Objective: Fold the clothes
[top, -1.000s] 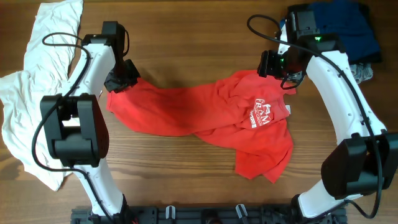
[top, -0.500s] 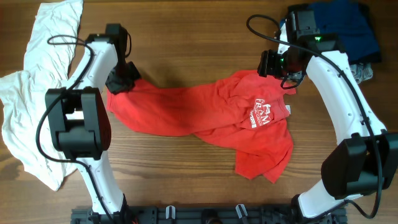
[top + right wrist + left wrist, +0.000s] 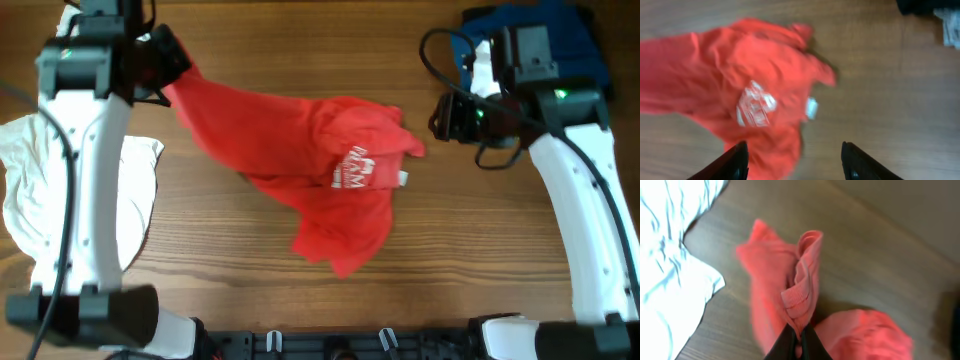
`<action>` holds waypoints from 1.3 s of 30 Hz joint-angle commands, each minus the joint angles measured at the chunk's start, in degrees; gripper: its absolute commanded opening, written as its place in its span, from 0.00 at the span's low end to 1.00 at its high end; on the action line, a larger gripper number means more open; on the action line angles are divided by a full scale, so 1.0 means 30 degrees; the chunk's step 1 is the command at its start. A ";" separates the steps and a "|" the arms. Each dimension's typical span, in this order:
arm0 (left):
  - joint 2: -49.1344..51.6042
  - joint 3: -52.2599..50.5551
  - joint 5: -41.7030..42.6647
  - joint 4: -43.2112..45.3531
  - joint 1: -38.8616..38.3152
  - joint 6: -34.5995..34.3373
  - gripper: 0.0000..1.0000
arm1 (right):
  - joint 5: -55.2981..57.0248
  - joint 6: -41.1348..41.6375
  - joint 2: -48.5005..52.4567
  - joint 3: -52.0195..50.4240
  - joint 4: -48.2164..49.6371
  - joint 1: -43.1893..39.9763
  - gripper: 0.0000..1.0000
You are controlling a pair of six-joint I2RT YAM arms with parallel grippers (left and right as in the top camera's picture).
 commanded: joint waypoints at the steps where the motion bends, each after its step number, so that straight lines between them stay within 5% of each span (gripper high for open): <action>1: -0.0612 0.0211 -0.0058 0.0430 0.0160 0.0452 0.04 | -0.0321 -0.0146 -0.0138 -0.0204 -0.0772 0.1013 0.61; 11: 0.0386 0.0189 -0.0197 0.1122 0.0175 0.0444 0.04 | -0.2754 0.3228 -0.0138 -0.7978 0.4262 0.5792 0.61; 19: 0.0561 0.0189 -0.0197 0.1224 0.0175 0.0444 0.04 | -0.0721 0.7337 0.0306 -1.2728 0.9551 0.9304 0.62; 30: 0.0561 0.0189 -0.0197 0.1064 0.0175 0.0444 0.04 | 0.0299 0.9537 0.2783 -1.4345 1.2189 0.9653 0.61; 31: 0.0561 0.0189 -0.0197 0.0969 0.0175 0.0444 0.04 | 0.0299 0.9530 0.3126 -1.4345 1.2182 0.9653 0.55; 33: 0.0561 0.0189 -0.0277 0.0831 0.0175 0.0452 0.04 | 0.0306 0.9726 0.3242 -1.4345 1.2072 0.9653 0.10; 39: 0.0561 0.0189 -0.0947 0.0729 0.0182 0.0452 0.04 | 0.1027 0.9296 -0.0211 -1.2400 0.8976 0.8444 0.04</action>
